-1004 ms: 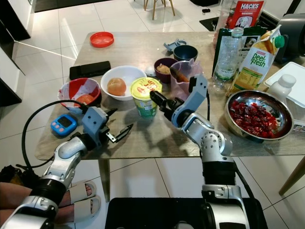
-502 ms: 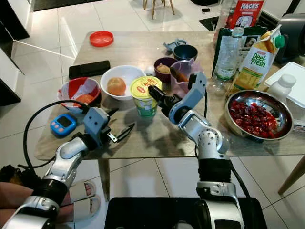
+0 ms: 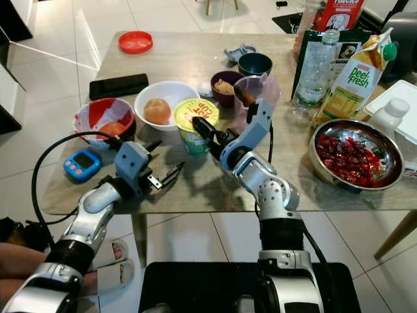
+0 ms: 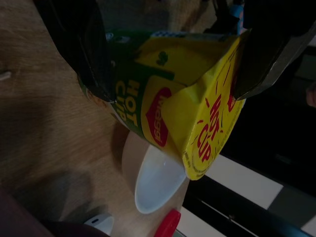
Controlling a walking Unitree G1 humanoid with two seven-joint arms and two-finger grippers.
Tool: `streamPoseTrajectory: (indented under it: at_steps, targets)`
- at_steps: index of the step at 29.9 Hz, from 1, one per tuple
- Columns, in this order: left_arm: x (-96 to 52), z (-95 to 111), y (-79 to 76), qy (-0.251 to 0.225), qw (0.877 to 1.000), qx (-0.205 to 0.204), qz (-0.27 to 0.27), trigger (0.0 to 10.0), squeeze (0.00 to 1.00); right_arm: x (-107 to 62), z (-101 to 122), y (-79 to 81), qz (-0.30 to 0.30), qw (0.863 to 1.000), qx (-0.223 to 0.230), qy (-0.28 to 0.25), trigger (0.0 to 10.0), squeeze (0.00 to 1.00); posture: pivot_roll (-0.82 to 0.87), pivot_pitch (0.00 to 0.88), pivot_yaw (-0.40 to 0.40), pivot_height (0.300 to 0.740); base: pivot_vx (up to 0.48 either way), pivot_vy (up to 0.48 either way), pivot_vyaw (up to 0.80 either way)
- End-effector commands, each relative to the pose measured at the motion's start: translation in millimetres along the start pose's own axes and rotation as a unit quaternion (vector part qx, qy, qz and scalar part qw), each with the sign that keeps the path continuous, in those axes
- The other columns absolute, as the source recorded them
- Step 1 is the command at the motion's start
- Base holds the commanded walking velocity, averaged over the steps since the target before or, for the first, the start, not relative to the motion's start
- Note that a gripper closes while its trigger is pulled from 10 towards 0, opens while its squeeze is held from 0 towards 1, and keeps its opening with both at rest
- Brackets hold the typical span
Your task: Restocking fridge
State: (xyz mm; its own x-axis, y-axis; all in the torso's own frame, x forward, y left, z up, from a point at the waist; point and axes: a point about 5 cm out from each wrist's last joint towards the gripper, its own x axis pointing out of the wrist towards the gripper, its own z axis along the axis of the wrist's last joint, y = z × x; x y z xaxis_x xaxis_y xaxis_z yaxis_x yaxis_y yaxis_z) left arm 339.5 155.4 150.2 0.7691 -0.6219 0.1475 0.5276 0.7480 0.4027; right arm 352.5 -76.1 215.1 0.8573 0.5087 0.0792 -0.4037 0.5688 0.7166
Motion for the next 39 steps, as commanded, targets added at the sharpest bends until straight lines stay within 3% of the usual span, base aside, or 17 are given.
streamPoseTrajectory:
  at_steps: [1, 16, 32, 39]
  targets:
    - [2.5, -2, -4.3, 0.002, 1.000, -0.003, -0.004, 10.0, 0.00, -0.3, 0, -1.5, 0.000, 1.000, 0.006, -0.006, 10.0, 0.00, -0.08, 0.265, -0.005, 0.740, 0.000, 0.000, 0.00]
    - [8.8, 3, 3.0, -0.005, 1.000, 0.018, 0.011, 10.0, 0.00, -4.1, -3, -4.2, -0.003, 1.000, -0.023, 0.019, 10.0, 0.00, -0.09, 0.274, -0.007, 0.740, 0.000, 0.000, 0.00]
    - [20.8, 8, -17.6, -0.025, 0.997, 0.014, -0.074, 10.0, 0.00, -11.6, -10, 2.5, 0.039, 0.996, -0.045, 0.062, 10.0, 0.00, -0.10, 0.277, -0.002, 0.740, 0.000, 0.000, 0.00]
    - [22.4, 13, -14.1, -0.032, 0.996, 0.036, -0.071, 10.0, 0.00, -12.8, -11, 2.6, 0.041, 0.996, -0.047, 0.069, 10.0, 0.00, -0.10, 0.278, -0.001, 0.740, 0.000, 0.000, 0.00]
